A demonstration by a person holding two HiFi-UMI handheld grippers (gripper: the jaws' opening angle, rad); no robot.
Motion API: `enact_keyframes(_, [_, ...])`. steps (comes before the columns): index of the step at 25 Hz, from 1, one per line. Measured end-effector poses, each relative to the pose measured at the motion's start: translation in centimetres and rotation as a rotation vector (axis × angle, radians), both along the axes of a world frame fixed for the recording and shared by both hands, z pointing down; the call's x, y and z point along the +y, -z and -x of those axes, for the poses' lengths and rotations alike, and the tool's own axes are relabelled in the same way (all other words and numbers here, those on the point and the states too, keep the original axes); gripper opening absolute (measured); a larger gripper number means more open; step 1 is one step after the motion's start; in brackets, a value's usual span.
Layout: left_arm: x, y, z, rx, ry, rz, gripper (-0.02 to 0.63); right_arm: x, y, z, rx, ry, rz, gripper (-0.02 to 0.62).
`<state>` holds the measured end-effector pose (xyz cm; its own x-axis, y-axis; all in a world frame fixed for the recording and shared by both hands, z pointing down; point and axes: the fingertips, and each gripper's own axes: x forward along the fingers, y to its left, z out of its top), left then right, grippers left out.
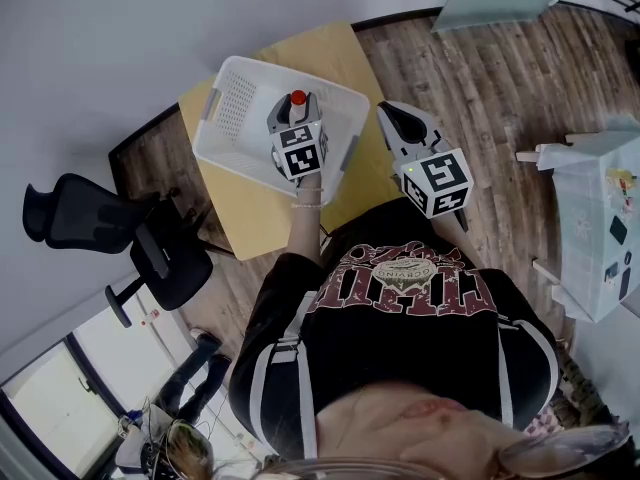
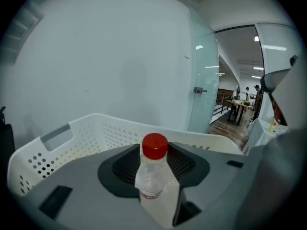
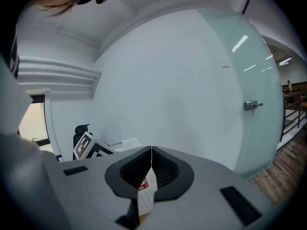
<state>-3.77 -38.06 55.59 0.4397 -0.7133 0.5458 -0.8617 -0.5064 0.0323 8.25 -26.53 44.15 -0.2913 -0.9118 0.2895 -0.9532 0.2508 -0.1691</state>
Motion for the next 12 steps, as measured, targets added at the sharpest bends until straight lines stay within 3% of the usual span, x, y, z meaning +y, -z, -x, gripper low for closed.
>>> enact_keyframes(12, [1.1,0.8,0.6,0.009,-0.013,0.000,0.199,0.6,0.7,0.5,-0.003,0.011,-0.018,0.018])
